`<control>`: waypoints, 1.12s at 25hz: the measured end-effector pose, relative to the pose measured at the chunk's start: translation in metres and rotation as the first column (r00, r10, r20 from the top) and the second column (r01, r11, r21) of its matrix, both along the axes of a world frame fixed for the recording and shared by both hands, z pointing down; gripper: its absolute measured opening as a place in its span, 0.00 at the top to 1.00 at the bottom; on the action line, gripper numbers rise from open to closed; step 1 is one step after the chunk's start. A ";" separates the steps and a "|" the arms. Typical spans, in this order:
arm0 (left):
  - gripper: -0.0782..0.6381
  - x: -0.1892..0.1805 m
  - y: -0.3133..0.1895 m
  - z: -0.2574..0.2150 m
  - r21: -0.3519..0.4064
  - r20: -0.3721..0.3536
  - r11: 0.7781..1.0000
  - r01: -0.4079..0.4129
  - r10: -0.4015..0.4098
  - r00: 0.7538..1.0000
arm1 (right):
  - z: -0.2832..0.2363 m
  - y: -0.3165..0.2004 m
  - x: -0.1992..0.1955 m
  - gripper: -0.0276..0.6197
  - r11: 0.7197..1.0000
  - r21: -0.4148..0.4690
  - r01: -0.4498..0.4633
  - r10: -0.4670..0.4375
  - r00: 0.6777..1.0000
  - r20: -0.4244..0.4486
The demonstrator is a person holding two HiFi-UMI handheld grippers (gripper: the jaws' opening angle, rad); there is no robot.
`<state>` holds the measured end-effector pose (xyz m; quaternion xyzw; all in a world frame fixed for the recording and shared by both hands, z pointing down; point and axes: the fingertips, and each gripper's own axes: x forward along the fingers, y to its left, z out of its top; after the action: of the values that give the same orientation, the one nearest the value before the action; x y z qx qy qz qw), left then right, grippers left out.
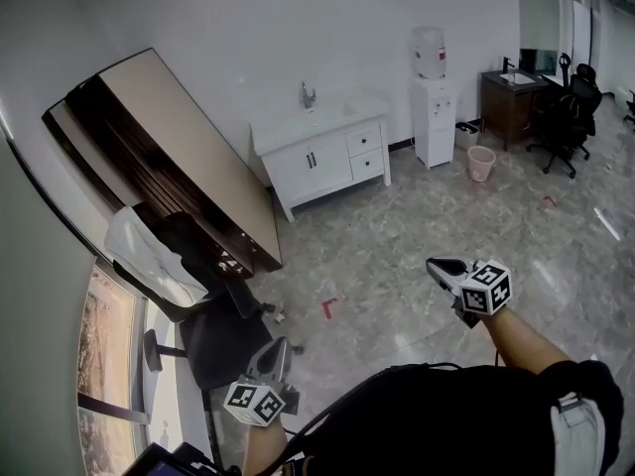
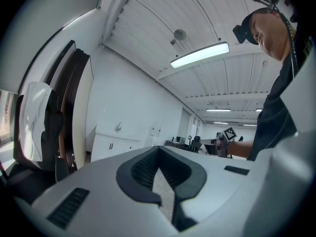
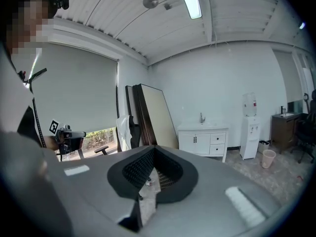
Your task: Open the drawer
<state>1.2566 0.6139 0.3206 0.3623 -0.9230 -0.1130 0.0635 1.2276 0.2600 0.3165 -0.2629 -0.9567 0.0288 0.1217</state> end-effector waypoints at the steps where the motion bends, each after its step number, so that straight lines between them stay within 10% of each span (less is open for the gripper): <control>1: 0.90 -0.005 0.001 0.001 -0.001 -0.007 1.000 0.005 -0.005 1.000 | -0.001 0.001 -0.007 0.96 1.000 -0.002 0.005 -0.005 1.000 0.000; 28: 0.90 -0.204 -0.222 -0.018 -0.039 -0.013 0.997 0.070 -0.070 0.997 | 0.008 -0.198 -0.235 0.96 0.991 -0.077 0.113 -0.112 0.994 0.010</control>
<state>1.0528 0.3917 0.3021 0.3277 -0.9367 -0.0998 0.0732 0.9925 0.0618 0.3248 -0.3210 -0.9388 0.0582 0.1102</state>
